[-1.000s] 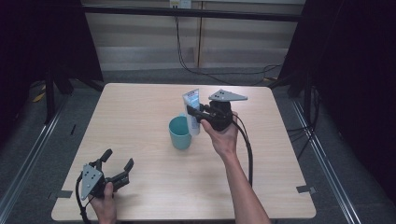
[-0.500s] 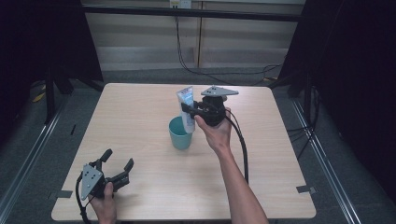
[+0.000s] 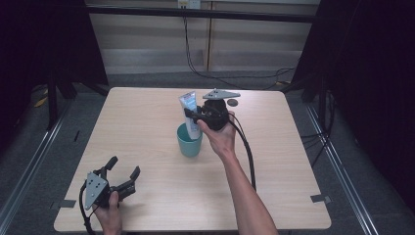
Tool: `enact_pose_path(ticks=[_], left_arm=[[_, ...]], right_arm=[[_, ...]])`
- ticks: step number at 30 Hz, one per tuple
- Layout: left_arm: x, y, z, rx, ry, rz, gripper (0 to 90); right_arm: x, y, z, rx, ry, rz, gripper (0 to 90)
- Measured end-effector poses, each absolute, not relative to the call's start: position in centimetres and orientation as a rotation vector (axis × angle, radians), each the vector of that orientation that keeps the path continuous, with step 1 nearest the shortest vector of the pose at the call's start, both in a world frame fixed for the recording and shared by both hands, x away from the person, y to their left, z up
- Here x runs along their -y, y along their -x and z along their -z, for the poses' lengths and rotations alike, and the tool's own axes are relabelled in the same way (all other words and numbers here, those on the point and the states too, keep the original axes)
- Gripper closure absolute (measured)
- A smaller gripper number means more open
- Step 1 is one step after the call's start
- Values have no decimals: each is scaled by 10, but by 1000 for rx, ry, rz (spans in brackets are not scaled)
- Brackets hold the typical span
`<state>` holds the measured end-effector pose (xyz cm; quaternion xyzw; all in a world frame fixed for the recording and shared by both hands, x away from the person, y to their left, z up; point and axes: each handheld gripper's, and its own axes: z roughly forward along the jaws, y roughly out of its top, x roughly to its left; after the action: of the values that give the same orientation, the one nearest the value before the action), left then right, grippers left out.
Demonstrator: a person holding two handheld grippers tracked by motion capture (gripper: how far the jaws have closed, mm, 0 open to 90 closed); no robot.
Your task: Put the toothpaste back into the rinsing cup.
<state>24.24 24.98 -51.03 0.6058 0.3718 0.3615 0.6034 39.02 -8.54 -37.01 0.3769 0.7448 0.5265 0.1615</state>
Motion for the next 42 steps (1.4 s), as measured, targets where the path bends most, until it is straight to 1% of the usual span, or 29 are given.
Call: enact_pose_path(ticks=[14, 31, 42], left_arm=[[-250, -242, 510, -860, -1403, -835, 158], [-250, -242, 510, -859, -1407, -835, 157], [-250, -242, 510, -859, -1409, -837, 157]], right_arm=[[78, -395, 375, -2122, -1083, -1462, 676], [78, -402, 401, -2173, -1135, -1425, 671], [81, -398, 407, -2193, -1146, -1391, 661]])
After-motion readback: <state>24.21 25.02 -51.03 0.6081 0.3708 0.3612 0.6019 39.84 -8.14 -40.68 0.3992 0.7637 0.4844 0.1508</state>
